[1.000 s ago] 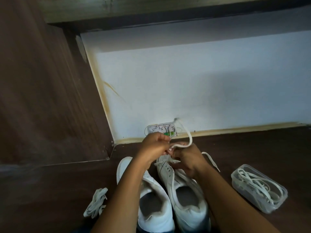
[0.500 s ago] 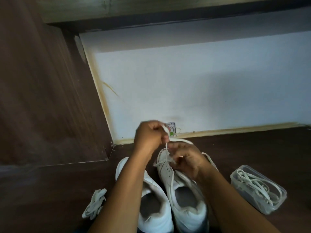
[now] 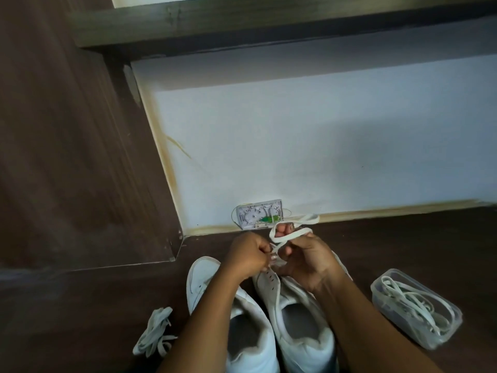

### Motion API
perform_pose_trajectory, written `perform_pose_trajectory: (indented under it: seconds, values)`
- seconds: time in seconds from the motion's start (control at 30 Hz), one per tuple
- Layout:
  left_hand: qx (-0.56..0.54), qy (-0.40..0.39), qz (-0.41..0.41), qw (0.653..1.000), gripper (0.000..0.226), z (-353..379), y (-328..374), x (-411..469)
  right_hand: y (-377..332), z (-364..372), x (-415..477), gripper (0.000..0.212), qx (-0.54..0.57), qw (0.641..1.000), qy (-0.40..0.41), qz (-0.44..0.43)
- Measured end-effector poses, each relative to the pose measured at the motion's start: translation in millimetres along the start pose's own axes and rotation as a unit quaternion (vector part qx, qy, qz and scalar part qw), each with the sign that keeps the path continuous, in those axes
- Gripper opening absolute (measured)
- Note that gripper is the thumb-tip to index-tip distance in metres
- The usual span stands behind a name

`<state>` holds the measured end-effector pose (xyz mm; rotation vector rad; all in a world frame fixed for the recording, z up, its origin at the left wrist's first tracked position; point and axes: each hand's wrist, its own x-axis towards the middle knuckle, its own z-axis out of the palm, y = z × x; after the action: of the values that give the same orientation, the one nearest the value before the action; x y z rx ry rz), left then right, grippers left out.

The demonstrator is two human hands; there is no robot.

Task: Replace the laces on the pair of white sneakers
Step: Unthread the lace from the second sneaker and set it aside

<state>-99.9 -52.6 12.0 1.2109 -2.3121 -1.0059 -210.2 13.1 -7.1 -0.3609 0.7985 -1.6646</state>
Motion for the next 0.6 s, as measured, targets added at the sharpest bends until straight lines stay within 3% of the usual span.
perform_pose_trajectory:
  seconds: [0.1,0.23,0.37,0.53,0.6]
  values:
    - [-0.083,0.043,0.002,0.996,0.032,-4,1,8,-4,-3,0,0.025,-0.017,1.0,-0.014,0.001]
    - [-0.156,0.062,0.009,0.986,0.035,0,4,6,-4,-4,0,0.043,-0.085,0.996,-0.035,-0.01]
    - [-0.203,0.037,0.001,0.978,0.031,2,1,7,20,2,7,0.035,-0.186,0.98,0.041,-0.065]
    - [-0.221,0.016,0.045,0.974,0.024,-8,9,1,26,-1,9,0.029,-0.347,0.932,0.042,-0.102]
    - [-0.193,0.015,0.014,0.981,0.017,-9,7,1,27,-6,16,0.023,-0.446,0.884,0.082,-0.113]
